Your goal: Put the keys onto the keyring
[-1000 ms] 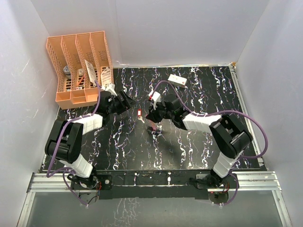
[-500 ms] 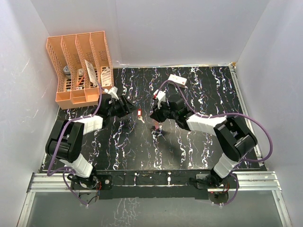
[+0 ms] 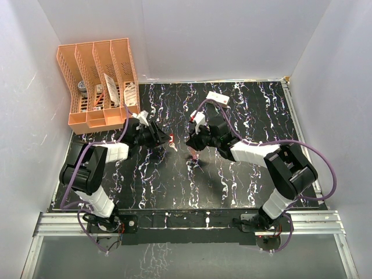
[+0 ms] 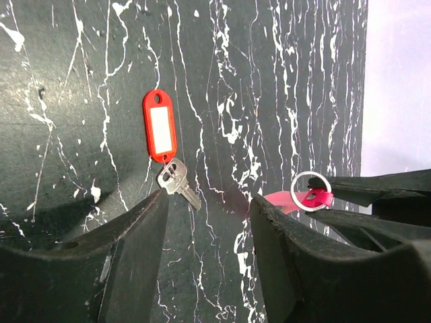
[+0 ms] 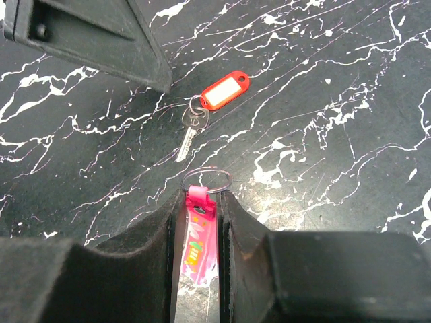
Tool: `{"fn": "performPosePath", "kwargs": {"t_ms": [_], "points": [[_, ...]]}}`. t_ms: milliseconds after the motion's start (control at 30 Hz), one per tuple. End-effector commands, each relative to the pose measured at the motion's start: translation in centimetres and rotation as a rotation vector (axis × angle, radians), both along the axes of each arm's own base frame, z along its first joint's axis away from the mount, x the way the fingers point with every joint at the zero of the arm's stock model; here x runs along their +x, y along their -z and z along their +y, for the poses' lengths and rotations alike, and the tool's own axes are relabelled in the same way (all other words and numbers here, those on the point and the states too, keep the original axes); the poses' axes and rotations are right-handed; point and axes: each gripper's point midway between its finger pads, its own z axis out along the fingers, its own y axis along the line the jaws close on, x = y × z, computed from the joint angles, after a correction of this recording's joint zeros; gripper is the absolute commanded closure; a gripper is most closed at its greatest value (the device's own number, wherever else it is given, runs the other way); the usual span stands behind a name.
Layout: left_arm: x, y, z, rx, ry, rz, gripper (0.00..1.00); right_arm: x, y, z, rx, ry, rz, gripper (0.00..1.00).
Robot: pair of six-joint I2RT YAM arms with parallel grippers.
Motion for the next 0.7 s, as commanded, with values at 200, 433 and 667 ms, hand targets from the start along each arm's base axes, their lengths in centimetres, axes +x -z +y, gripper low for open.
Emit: {"fn": "performPosePath", "kwargs": {"t_ms": [200, 433, 667], "points": [[-1.0, 1.6, -0.9, 0.005, 0.047, 0.054, 0.55, 0.7, -3.3, -0.1, 0.062, 0.015, -0.073, 0.97], [-0.6, 2.6, -1.1, -0.001, 0.038, 0.072, 0.58, 0.6, -3.3, -0.3, 0.059, 0.018, -0.077, 0.97], [0.2, 3.1, -1.0, 0.011, 0.007, 0.077, 0.62, 0.5, -3.4, -0.4, 0.062, 0.019, -0.077, 0.97]]}}
